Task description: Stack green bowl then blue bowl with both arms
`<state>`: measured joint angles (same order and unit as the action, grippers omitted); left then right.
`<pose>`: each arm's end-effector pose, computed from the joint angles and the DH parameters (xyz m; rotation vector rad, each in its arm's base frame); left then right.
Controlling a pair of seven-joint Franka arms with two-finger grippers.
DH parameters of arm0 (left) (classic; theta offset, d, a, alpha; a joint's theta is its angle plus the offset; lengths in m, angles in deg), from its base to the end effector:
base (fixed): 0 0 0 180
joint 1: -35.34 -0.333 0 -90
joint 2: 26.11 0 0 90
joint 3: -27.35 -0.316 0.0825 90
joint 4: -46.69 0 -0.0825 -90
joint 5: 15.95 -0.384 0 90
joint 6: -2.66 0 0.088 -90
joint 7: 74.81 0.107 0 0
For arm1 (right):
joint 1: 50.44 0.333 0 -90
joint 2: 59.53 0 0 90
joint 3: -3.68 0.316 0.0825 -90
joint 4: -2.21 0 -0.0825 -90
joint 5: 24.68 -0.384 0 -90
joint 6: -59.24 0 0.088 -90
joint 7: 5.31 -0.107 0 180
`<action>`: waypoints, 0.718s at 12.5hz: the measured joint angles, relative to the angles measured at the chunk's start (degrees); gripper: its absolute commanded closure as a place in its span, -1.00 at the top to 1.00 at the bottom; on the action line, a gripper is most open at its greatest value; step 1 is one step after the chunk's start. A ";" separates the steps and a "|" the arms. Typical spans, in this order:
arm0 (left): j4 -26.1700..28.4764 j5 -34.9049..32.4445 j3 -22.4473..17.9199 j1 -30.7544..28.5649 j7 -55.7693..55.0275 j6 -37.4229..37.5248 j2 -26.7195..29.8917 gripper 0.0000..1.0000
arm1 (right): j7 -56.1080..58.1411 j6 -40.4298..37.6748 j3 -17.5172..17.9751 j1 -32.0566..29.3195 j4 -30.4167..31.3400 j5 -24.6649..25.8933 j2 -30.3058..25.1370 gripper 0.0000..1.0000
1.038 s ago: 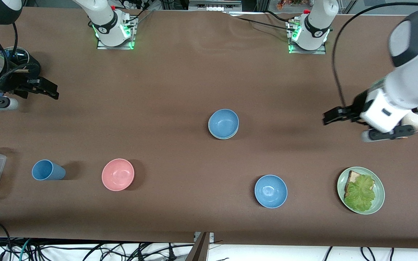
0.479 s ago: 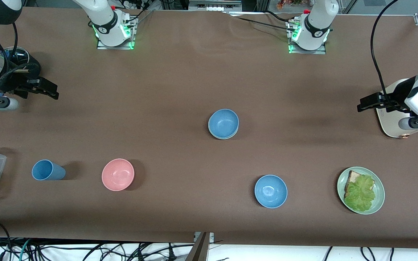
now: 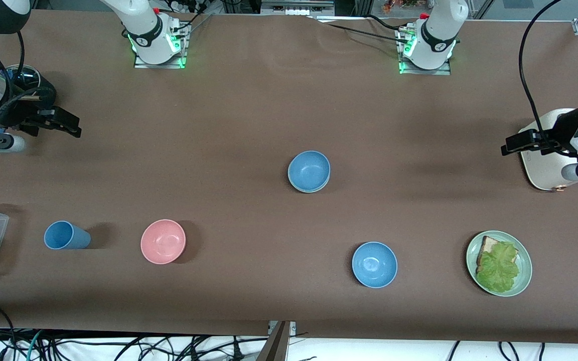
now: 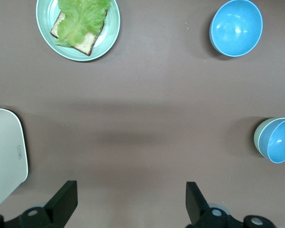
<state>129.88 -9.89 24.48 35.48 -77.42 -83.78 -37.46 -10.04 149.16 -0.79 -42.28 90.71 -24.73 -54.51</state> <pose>0.6044 0.0141 0.5607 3.0347 0.1425 -0.2146 0.5779 0.0393 0.5872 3.1294 -0.0283 -0.0970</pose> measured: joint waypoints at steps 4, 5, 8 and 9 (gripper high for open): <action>0.52 -1.51 0.12 -0.41 1.11 0.00 0.01 1.00 | 0.00 0.00 0.00 0.00 0.00 0.00 0.00 0.98; 0.54 -2.93 0.39 -0.42 1.44 0.00 0.01 1.00 | 0.00 0.00 0.00 0.00 0.00 0.00 0.00 0.98; 0.54 -4.55 2.06 -0.40 1.72 0.00 0.01 1.00 | 0.00 0.00 0.00 0.00 0.00 0.00 0.00 0.98; 0.54 -4.62 2.36 -0.40 1.73 0.00 0.01 1.00 | 0.00 0.00 0.00 0.00 0.00 0.00 0.00 0.98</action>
<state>130.42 -14.51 26.84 35.08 -75.69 -83.78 -37.45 -10.04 149.16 -0.79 -42.28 90.71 -24.73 -54.51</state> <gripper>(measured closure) 0.000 0.009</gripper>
